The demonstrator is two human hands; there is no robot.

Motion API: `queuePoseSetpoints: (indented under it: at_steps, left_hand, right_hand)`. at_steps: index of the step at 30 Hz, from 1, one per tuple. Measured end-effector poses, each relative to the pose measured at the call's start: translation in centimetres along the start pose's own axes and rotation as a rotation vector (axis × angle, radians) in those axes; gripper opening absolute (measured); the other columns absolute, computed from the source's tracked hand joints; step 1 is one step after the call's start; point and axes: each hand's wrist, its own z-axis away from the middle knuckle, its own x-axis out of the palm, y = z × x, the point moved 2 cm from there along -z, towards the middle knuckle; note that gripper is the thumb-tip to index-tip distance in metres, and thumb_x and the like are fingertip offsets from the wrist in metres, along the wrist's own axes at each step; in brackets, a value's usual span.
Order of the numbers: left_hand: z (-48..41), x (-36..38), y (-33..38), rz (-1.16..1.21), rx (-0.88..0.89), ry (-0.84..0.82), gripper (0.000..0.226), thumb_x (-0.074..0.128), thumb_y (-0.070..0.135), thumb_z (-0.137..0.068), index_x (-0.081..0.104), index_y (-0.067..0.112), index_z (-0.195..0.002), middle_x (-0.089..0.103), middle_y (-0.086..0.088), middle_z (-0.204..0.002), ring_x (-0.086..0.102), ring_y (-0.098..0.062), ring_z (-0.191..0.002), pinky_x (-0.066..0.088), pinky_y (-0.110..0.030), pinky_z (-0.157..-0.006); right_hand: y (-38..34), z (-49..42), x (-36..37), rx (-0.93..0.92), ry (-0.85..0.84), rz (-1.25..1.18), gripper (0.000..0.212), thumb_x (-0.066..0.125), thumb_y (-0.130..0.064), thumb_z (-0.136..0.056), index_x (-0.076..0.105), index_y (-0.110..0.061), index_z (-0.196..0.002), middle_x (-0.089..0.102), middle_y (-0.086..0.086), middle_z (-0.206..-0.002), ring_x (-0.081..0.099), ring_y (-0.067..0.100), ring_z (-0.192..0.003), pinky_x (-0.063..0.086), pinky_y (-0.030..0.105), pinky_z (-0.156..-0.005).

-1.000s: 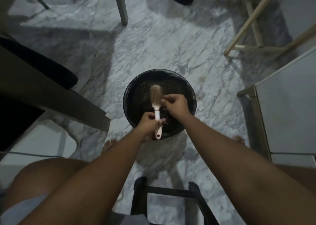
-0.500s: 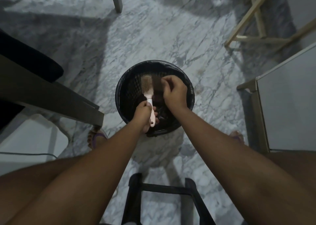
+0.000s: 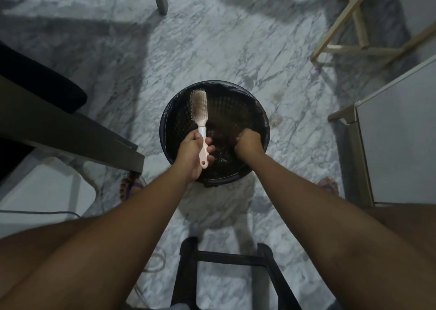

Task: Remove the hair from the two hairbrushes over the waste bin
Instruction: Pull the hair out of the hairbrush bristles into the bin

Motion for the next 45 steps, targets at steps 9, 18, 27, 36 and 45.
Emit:
queuePoseSetpoints:
  at_steps: [9, 18, 27, 36, 45]
  left_hand:
    - [-1.1, -1.8, 2.5, -0.019, 0.033, 0.012, 0.023, 0.031, 0.013, -0.104, 0.051, 0.021, -0.11, 0.048, 0.001, -0.076, 0.042, -0.011, -0.055, 0.03, -0.021, -0.044]
    - [-0.3, -1.7, 0.4, -0.157, 0.013, 0.006, 0.025, 0.036, 0.021, -0.106, 0.052, 0.024, -0.126, 0.055, -0.004, -0.088, 0.047, -0.013, -0.06, 0.034, -0.025, -0.047]
    - [0.7, -0.7, 0.5, -0.17, 0.032, -0.016, 0.028, 0.038, 0.015, -0.106, 0.052, 0.017, -0.13, 0.062, -0.009, -0.096, 0.056, -0.018, -0.068, 0.043, -0.03, -0.05]
    - [-0.1, -1.5, -1.8, 0.0, -0.064, 0.114, 0.035, 0.037, 0.012, -0.104, 0.049, 0.01, -0.137, 0.055, -0.006, -0.097, 0.044, -0.012, -0.058, 0.034, -0.022, -0.044]
    - [-0.6, -1.4, -0.9, 0.154, -0.021, 0.144, 0.027, 0.034, 0.008, -0.102, 0.053, 0.009, -0.122, 0.054, -0.004, -0.091, 0.046, -0.009, -0.052, 0.036, -0.021, -0.043]
  right_hand:
    - [-0.9, -0.5, 1.0, -0.105, -0.141, 0.188, 0.037, 0.061, -0.018, -0.088, 0.061, 0.003, -0.119, 0.064, 0.022, -0.118, 0.061, 0.039, -0.112, 0.05, 0.041, -0.095]
    - [-4.9, -0.2, 0.0, -0.468, 0.025, -0.265, 0.091, 0.067, -0.012, -0.082, 0.016, -0.02, -0.157, 0.032, 0.011, -0.157, 0.032, 0.024, -0.145, 0.034, 0.035, -0.116]
    - [-4.8, 0.5, -1.0, -0.491, 0.276, -0.472, 0.016, 0.07, -0.015, -0.089, 0.078, -0.011, -0.102, 0.077, 0.001, -0.094, 0.07, 0.007, -0.086, 0.051, 0.009, -0.081]
    - [-4.5, 0.6, -2.2, -0.517, 0.496, -0.703, 0.01, 0.067, -0.014, -0.089, 0.075, -0.01, -0.094, 0.074, -0.001, -0.084, 0.071, 0.012, -0.075, 0.06, 0.031, -0.072]
    - [0.3, -0.4, 0.3, -0.076, 0.486, -0.676, 0.008, 0.059, -0.021, -0.086, 0.065, -0.021, -0.08, 0.071, 0.001, -0.077, 0.071, 0.024, -0.071, 0.06, 0.044, -0.074]
